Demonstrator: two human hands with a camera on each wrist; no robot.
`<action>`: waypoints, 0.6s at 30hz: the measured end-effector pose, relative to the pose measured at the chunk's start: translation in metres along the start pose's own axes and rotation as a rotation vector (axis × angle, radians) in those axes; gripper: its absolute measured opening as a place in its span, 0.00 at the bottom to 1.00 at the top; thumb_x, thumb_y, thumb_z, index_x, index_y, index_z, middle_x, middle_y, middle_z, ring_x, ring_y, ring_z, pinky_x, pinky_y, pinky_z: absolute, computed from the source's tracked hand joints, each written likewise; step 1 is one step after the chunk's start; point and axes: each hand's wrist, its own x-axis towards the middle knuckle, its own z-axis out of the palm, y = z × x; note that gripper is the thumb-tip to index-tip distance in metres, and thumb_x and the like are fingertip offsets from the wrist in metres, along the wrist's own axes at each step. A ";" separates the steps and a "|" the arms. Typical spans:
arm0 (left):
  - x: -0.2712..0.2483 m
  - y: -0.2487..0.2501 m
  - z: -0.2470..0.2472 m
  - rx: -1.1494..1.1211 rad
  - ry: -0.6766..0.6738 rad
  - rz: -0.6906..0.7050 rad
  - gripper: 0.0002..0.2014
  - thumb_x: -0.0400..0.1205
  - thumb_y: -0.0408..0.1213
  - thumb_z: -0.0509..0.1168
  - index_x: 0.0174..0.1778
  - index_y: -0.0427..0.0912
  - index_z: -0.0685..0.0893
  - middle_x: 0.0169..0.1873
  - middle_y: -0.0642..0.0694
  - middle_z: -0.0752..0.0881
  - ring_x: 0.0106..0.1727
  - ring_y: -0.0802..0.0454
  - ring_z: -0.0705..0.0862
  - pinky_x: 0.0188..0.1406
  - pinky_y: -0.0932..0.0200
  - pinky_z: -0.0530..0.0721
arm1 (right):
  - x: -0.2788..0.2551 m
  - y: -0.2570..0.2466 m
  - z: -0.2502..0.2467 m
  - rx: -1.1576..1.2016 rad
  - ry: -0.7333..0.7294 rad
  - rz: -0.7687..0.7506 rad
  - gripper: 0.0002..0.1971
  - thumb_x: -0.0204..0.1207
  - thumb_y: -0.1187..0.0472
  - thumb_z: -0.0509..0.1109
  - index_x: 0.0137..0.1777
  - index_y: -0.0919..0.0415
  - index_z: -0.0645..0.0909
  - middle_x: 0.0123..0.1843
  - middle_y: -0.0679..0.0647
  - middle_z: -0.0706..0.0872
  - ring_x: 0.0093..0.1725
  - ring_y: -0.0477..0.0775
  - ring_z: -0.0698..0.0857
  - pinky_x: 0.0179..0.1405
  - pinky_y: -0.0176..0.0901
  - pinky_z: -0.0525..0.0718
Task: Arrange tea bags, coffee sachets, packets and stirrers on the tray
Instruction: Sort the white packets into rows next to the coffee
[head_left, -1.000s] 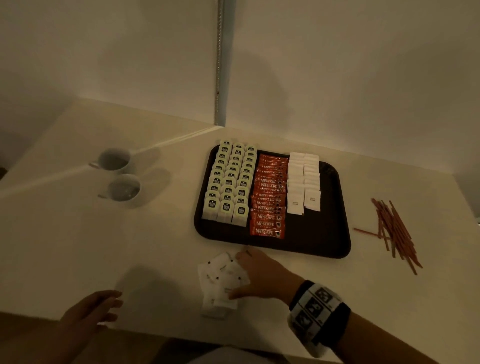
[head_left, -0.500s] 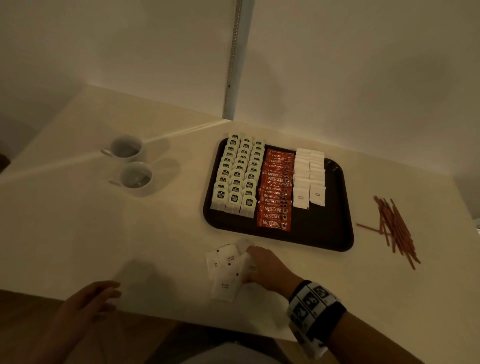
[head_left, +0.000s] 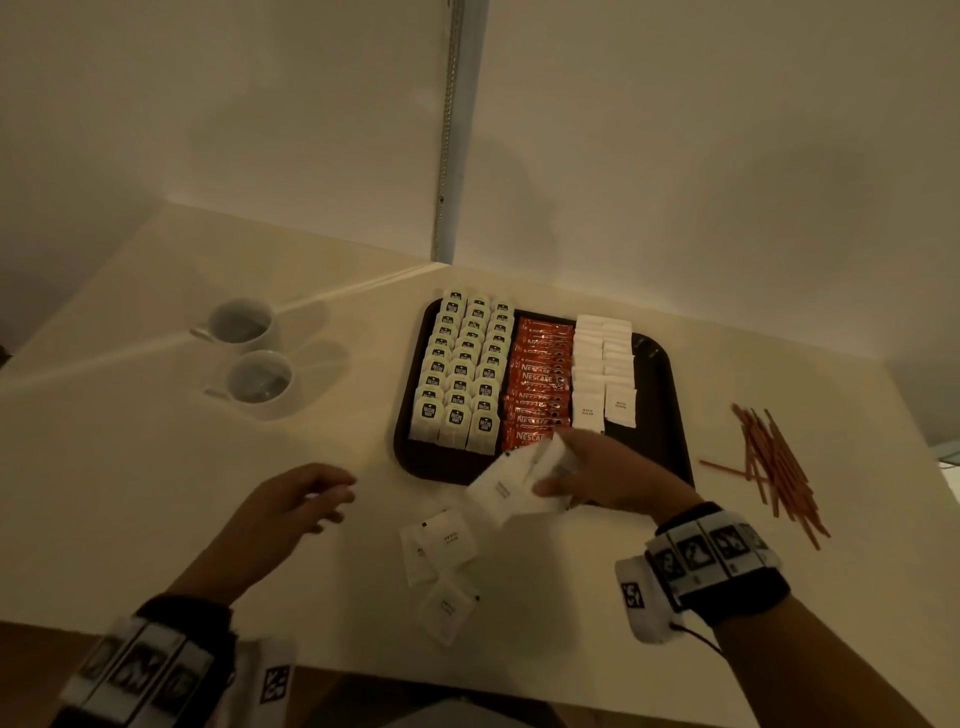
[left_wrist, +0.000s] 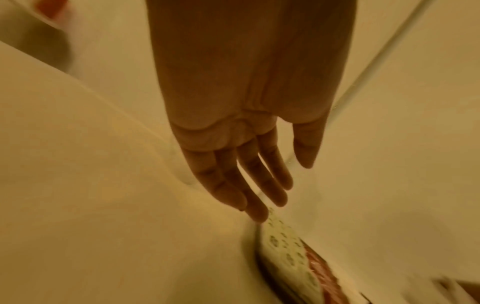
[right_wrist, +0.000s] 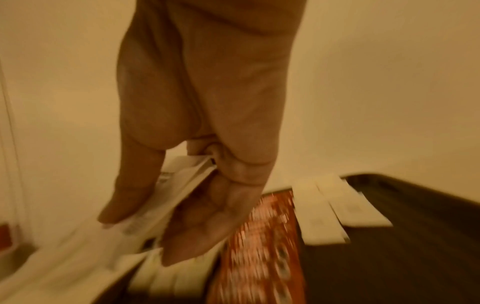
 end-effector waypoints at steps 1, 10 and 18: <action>0.010 0.015 0.008 -0.012 -0.044 0.041 0.10 0.73 0.52 0.70 0.47 0.55 0.87 0.47 0.53 0.89 0.45 0.53 0.88 0.47 0.54 0.85 | -0.001 -0.009 -0.008 0.023 -0.002 -0.035 0.20 0.71 0.62 0.76 0.62 0.56 0.76 0.59 0.53 0.83 0.54 0.52 0.85 0.48 0.48 0.89; 0.087 0.130 0.087 -0.656 -0.361 -0.075 0.28 0.72 0.47 0.67 0.69 0.46 0.76 0.65 0.41 0.82 0.63 0.43 0.84 0.59 0.46 0.85 | 0.000 -0.086 -0.053 0.187 0.150 -0.287 0.22 0.67 0.57 0.79 0.59 0.51 0.75 0.52 0.49 0.87 0.51 0.49 0.87 0.44 0.43 0.87; 0.109 0.157 0.114 -0.911 -0.465 -0.169 0.20 0.75 0.48 0.65 0.59 0.41 0.83 0.49 0.40 0.89 0.47 0.47 0.88 0.51 0.47 0.87 | 0.012 -0.095 -0.056 0.111 0.151 -0.333 0.25 0.80 0.58 0.66 0.76 0.51 0.65 0.65 0.52 0.78 0.64 0.53 0.78 0.63 0.47 0.81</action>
